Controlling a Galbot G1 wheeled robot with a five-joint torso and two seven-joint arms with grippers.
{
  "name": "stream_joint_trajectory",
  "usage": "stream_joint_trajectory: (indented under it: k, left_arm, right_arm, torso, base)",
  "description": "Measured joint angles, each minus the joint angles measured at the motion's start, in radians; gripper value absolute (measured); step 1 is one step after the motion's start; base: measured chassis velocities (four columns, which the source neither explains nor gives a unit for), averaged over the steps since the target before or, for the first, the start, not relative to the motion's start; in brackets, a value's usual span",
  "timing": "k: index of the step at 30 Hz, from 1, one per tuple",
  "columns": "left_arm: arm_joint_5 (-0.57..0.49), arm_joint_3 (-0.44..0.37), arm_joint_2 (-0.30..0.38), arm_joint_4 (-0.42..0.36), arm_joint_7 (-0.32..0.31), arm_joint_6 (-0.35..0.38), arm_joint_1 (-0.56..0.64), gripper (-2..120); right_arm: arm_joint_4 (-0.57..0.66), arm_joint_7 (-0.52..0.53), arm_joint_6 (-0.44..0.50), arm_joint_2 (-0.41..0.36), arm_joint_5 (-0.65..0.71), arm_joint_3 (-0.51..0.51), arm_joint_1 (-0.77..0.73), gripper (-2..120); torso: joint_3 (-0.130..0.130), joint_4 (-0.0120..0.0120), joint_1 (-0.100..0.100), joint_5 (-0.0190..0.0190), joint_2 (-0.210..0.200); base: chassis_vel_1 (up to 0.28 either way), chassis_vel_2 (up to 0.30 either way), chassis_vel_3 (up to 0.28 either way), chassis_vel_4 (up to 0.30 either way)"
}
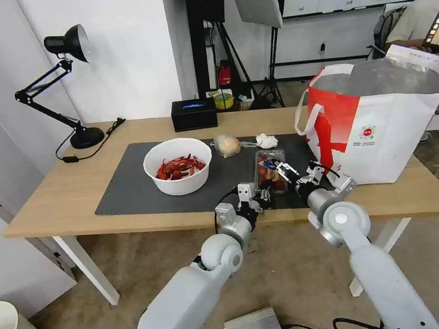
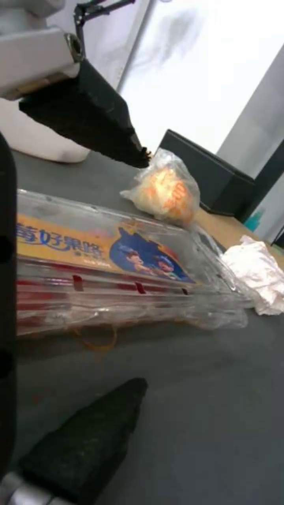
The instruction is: Pick up the trash from the table and place it into the takeout bag.
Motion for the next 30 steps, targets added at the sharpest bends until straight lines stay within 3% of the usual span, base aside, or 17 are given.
stream_joint_trajectory:
  k: [30]
  left_arm:
    - [0.000, -0.001, 0.003, -0.004, 0.005, 0.000, 0.011, 0]
  right_arm:
    - [-0.058, 0.039, -0.047, 0.043, 0.033, -0.054, 0.067, 98]
  torso:
    - [0.000, 0.0000, 0.000, 0.0000, 0.000]
  base:
    - [0.000, 0.000, 0.000, 0.000]
